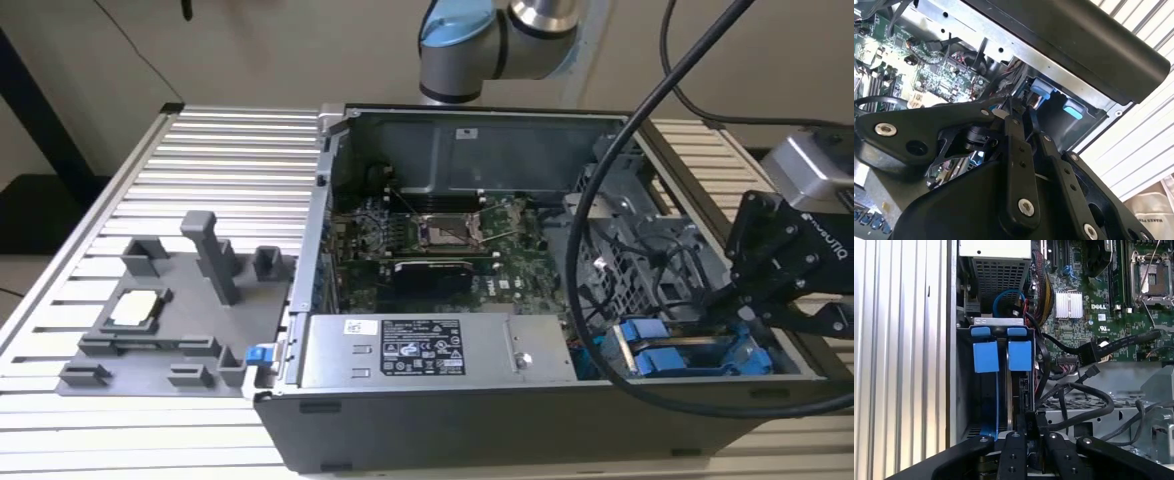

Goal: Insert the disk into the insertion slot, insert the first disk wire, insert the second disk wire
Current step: 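Insert the first disk wire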

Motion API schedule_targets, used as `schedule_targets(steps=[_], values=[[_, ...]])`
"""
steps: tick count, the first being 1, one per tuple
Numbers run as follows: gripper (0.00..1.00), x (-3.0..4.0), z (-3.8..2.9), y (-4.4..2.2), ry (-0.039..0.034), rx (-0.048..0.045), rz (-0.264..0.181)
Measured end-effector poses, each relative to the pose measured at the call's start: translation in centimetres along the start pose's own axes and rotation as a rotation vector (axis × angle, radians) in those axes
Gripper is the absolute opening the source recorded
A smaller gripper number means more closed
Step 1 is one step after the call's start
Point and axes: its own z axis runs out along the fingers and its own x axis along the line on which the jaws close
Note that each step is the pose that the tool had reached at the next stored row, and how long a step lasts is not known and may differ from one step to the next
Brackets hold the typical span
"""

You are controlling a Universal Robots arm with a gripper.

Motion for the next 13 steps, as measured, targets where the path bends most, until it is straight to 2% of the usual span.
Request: schedule_targets(steps=[13], values=[[0.19, 0.02, 0.27, -0.1, -0.0097, -0.0002, -0.002]])
